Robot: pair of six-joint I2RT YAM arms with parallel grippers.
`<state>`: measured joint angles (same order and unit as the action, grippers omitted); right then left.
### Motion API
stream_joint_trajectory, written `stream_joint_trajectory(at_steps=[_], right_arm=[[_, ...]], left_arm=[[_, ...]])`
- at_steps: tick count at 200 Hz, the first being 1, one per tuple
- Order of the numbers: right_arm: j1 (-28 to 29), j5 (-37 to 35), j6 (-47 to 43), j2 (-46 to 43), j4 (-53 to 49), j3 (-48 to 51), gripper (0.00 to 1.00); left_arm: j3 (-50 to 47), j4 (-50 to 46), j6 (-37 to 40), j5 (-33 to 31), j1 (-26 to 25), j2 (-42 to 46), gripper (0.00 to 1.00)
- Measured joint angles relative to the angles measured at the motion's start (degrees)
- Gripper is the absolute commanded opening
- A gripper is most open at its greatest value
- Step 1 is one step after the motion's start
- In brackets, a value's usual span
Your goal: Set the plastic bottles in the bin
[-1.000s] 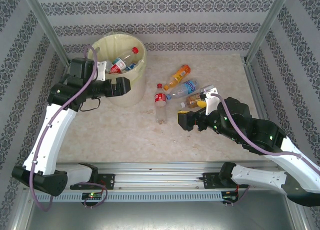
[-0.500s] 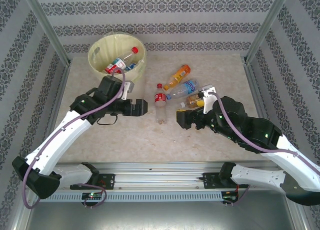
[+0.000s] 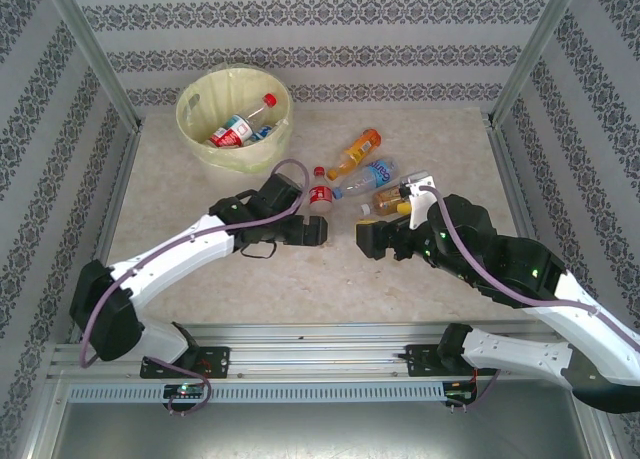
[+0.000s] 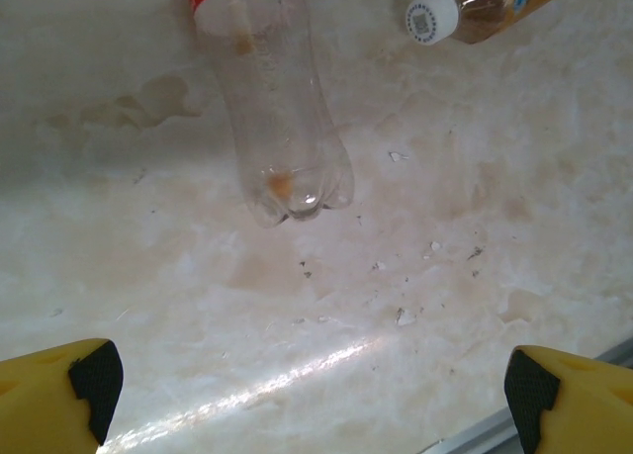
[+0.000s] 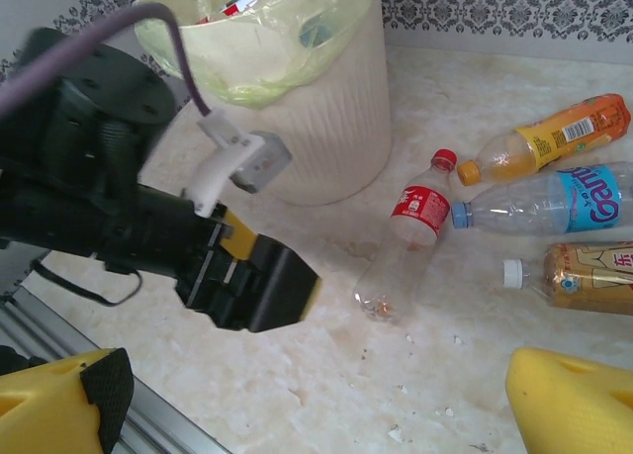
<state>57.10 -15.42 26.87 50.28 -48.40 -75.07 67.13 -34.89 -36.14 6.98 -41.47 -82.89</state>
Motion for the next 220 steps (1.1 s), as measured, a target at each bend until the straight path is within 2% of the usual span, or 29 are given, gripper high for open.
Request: stream_joint_trajectory(at_steps=[55,103,137,220], right_arm=[[-0.8,0.1,0.0,0.0,-0.1,0.3,0.97],[-1.5,1.0,-0.1,-0.2,0.0,0.3,0.98],[-1.5,4.3,-0.5,-0.2,-0.1,0.3,0.98],[-1.5,13.4,-2.2,2.3,-0.7,0.2,0.98]], left_arm=[[0.5,4.5,-0.1,-0.2,-0.2,-9.4,0.92],[7.1,5.4,-0.1,0.0,0.0,-20.4,0.89],[10.1,5.7,-0.2,0.0,0.5,-25.5,0.88],[15.5,5.9,-0.3,0.0,2.1,-32.5,0.78]])
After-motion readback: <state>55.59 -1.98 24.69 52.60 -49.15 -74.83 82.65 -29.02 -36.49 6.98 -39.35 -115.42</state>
